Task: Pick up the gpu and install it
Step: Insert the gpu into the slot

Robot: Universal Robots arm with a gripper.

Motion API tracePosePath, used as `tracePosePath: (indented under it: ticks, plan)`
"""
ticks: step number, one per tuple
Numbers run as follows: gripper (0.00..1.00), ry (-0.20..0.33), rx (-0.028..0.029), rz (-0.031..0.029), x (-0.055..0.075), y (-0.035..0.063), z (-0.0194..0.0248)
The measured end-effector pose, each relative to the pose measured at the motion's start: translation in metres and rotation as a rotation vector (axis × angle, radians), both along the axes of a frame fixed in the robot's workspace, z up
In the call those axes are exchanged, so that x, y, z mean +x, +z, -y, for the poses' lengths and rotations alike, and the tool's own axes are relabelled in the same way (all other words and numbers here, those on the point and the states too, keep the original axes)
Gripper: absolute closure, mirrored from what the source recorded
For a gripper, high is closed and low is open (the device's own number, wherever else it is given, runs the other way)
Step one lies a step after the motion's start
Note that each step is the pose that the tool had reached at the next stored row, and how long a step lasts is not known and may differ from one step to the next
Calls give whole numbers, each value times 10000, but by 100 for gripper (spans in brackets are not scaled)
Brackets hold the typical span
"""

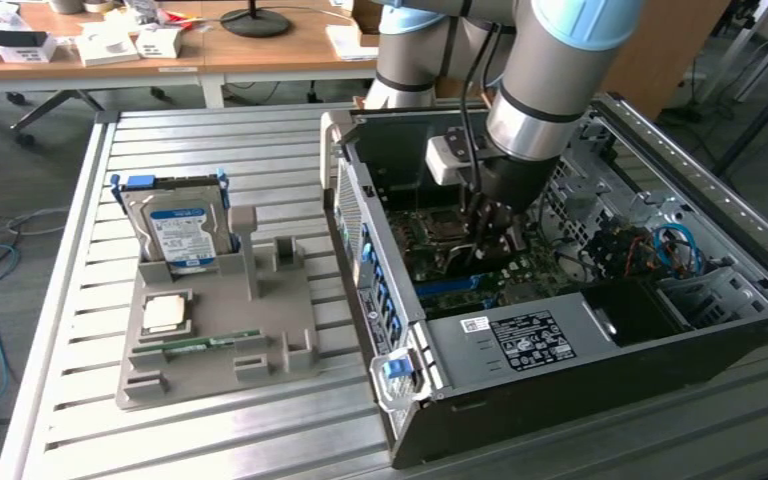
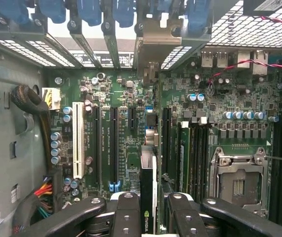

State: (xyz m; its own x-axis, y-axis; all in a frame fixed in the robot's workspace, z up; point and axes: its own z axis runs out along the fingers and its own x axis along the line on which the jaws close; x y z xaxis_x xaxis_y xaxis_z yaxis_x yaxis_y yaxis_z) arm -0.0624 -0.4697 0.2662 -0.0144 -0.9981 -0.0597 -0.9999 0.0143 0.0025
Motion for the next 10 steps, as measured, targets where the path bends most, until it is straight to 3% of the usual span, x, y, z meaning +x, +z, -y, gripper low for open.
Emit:
tracePosePath:
  ticks: [10]
  plan:
    - [74, 0, 1, 0, -25, -6, 0]
